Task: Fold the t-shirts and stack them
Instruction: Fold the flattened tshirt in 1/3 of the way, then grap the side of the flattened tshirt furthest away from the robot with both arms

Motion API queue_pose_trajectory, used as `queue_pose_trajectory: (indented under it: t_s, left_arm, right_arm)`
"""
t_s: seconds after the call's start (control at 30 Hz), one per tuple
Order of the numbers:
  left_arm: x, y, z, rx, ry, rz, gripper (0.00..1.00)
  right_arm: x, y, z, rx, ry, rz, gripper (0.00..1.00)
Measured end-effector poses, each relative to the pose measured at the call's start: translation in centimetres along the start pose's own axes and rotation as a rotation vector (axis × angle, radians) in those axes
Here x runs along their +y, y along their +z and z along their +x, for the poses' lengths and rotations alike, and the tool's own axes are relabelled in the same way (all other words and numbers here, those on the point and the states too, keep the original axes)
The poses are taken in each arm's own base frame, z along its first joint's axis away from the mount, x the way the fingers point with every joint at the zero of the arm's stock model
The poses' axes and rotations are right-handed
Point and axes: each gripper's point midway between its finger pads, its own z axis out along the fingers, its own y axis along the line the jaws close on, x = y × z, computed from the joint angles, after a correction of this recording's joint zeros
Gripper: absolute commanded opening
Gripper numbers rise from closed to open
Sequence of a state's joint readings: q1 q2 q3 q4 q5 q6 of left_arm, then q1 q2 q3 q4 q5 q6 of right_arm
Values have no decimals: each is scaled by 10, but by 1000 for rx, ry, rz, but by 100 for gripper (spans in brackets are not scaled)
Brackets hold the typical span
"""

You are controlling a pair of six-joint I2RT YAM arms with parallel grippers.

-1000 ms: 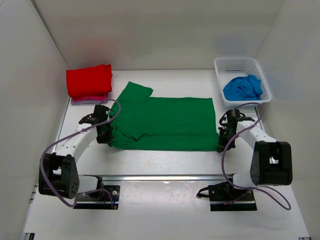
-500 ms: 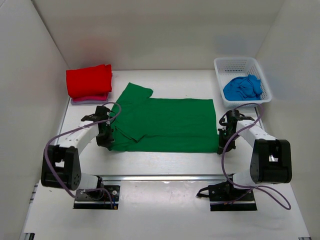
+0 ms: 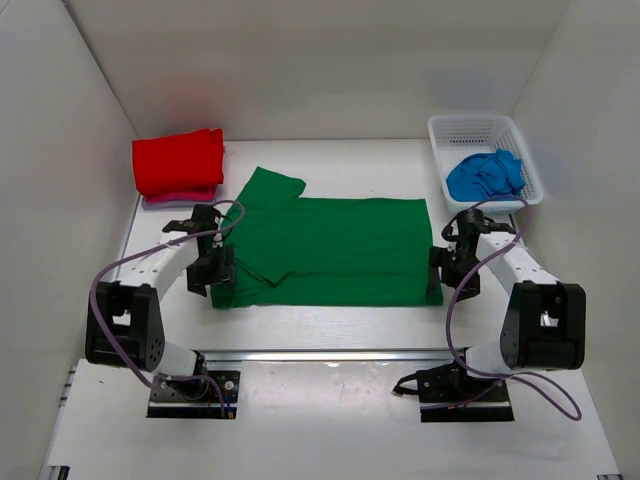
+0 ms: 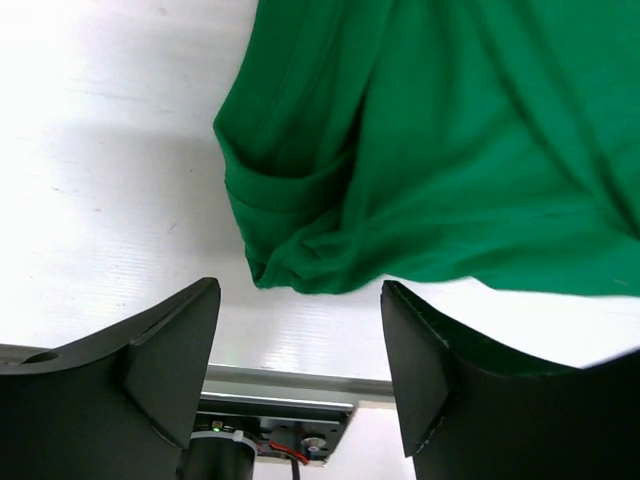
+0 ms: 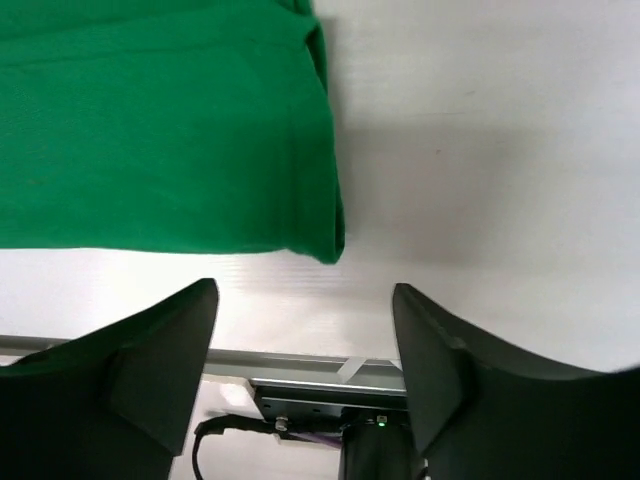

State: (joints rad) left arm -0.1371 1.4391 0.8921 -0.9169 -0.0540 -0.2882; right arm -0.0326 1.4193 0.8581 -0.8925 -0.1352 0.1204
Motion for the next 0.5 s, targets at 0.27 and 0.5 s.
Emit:
queue_pose_trajectory:
  t_s: [0.27,0.5]
  left_arm:
    - [-17,-53,-44,-186,-7,114,70]
    - [-49,-96,-139,-446,-10,239,65]
  right_arm:
    - [-1,-37,-27,-93,-18,29,79]
    - [16,-60,-77,-283,-76,40,70]
